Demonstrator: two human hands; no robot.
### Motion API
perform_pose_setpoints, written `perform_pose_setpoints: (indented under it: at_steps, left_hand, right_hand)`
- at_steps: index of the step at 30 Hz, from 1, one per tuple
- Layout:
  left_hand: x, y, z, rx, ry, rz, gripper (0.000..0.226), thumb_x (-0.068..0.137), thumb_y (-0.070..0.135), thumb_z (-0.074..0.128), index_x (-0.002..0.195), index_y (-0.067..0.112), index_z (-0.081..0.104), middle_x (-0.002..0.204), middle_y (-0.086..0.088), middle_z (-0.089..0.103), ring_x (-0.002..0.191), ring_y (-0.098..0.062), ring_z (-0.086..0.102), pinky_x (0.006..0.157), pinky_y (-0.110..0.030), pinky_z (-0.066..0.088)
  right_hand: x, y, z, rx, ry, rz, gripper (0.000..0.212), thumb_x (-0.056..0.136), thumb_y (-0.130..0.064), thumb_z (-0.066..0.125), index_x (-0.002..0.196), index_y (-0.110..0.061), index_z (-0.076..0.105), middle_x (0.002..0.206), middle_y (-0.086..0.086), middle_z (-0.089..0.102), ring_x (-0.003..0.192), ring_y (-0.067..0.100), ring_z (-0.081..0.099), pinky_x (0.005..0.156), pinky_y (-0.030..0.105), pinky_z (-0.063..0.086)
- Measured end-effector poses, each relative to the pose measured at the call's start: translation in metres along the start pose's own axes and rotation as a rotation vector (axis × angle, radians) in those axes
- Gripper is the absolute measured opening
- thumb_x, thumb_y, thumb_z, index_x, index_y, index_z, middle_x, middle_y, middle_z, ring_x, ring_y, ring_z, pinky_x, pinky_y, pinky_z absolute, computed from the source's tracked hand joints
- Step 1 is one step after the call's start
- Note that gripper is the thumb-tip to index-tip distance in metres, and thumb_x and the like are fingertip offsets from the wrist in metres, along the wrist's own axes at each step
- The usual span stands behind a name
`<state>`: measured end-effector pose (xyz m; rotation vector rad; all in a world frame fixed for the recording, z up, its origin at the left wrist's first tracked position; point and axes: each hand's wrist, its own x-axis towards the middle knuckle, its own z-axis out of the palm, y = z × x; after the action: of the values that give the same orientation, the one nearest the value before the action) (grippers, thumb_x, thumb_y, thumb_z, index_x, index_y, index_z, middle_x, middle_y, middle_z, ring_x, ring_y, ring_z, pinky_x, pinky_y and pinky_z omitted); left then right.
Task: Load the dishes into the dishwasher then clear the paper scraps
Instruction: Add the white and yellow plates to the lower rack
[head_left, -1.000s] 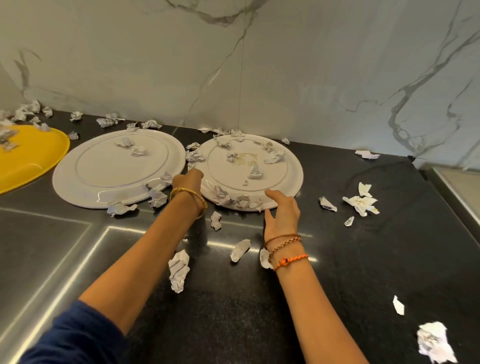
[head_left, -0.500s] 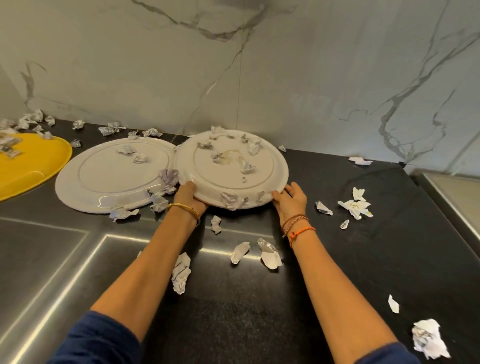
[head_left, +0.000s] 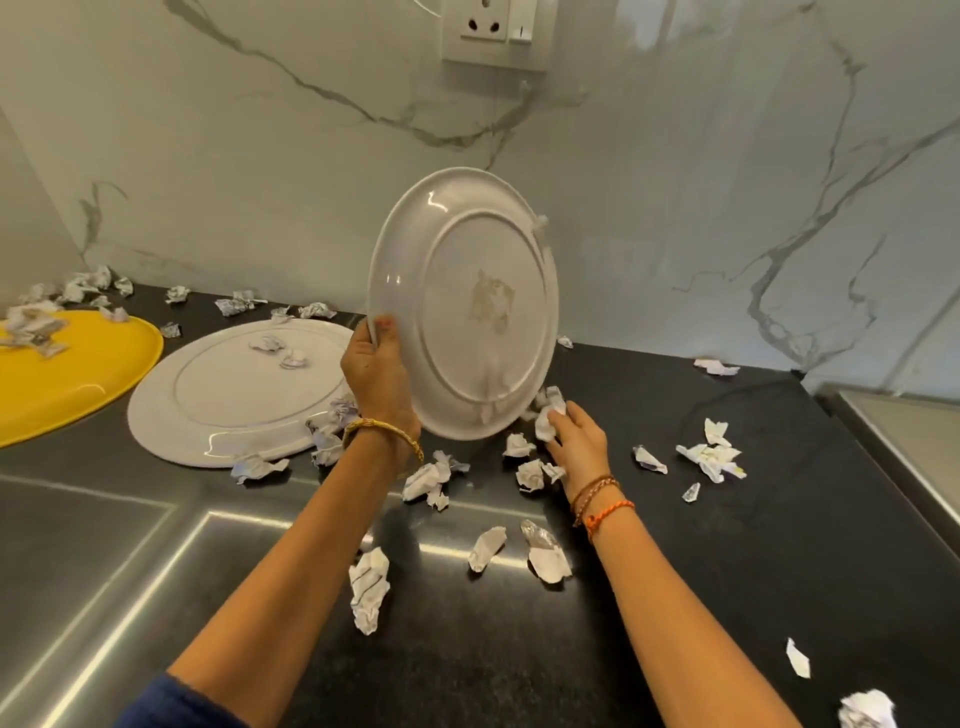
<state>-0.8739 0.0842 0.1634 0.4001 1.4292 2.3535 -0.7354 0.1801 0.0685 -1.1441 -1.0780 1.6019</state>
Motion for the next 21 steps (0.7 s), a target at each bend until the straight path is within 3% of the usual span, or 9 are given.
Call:
perform_pose_setpoints:
  at_steps: [4,7,9,10,13,15,18,21]
  left_hand:
    - [-0.004,0.017,0.005,-0.068,0.085,0.026,0.021,0.096,0.010,0.047,0.080,0.015,0.060,0.063,0.011,0.059,0.044,0.011,0.052,0.048,-0.006,0.042]
    - [0.000,0.028,-0.001,-0.125,0.170,-0.038,0.020,0.095,0.008,0.047,0.107,0.001,0.061,0.061,0.011,0.057,0.046,0.006,0.052,0.047,-0.004,0.040]
    - [0.004,0.031,-0.013,-0.116,0.201,-0.110,0.025,0.095,0.010,0.048,0.114,0.000,0.059,0.069,0.006,0.052,0.060,-0.001,0.051,0.051,-0.003,0.041]
    - [0.006,0.031,-0.019,-0.111,0.211,-0.152,0.023,0.094,0.011,0.049,0.112,0.001,0.060,0.073,0.004,0.052,0.070,-0.008,0.052,0.060,-0.006,0.044]
    - [0.009,0.029,-0.031,-0.082,0.180,-0.263,0.009,0.092,0.014,0.051,0.097,0.010,0.058,0.093,-0.005,0.056,0.094,-0.020,0.050,0.088,-0.028,0.045]
    - [0.007,0.032,-0.031,-0.043,0.114,-0.301,0.010,0.093,0.014,0.050,0.098,0.010,0.058,0.099,-0.005,0.054,0.096,-0.020,0.049,0.090,-0.031,0.042]
    - [0.001,0.031,-0.026,-0.033,-0.034,-0.348,0.012,0.092,0.017,0.049,0.085,0.012,0.058,0.100,-0.005,0.057,0.098,-0.023,0.051,0.099,-0.040,0.042]
    - [-0.012,0.023,-0.015,-0.004,-0.152,-0.458,0.011,0.087,0.021,0.048,0.092,0.014,0.055,0.102,-0.004,0.058,0.097,-0.024,0.052,0.094,-0.041,0.042]
  right_hand:
    - [-0.008,-0.005,0.005,-0.316,0.019,-0.146,0.053,0.089,-0.022,0.058,0.138,-0.008,0.041,0.139,0.007,0.046,0.126,0.022,0.046,0.106,0.032,0.036]
    - [-0.013,-0.011,0.009,-0.482,0.048,-0.313,0.045,0.088,-0.031,0.059,0.128,-0.011,0.051,0.127,0.005,0.053,0.114,0.018,0.051,0.097,0.029,0.041]
    - [-0.019,-0.023,0.013,-0.401,0.062,-0.322,0.038,0.091,-0.032,0.055,0.123,-0.012,0.052,0.116,0.004,0.056,0.102,0.015,0.052,0.087,0.027,0.041]
    - [-0.023,-0.031,0.015,-0.310,0.050,-0.305,0.035,0.092,-0.033,0.052,0.120,-0.013,0.051,0.111,0.004,0.057,0.099,0.017,0.054,0.084,0.030,0.044]
    - [-0.033,-0.056,0.018,-0.045,0.054,-0.289,0.031,0.092,-0.037,0.049,0.113,-0.014,0.050,0.097,0.002,0.058,0.088,0.016,0.057,0.075,0.030,0.050]
    - [-0.041,-0.071,0.014,0.024,0.156,-0.329,0.025,0.094,-0.028,0.049,0.113,-0.012,0.053,0.095,0.003,0.058,0.082,0.014,0.056,0.067,0.023,0.048]
    - [-0.058,-0.085,-0.001,0.081,0.333,-0.382,0.025,0.093,-0.022,0.050,0.113,-0.008,0.057,0.092,0.000,0.058,0.074,0.005,0.054,0.057,0.013,0.044]
    - [-0.086,-0.087,-0.028,0.062,0.500,-0.468,0.028,0.092,-0.020,0.052,0.114,-0.003,0.057,0.089,-0.003,0.059,0.075,0.003,0.054,0.060,0.012,0.044]
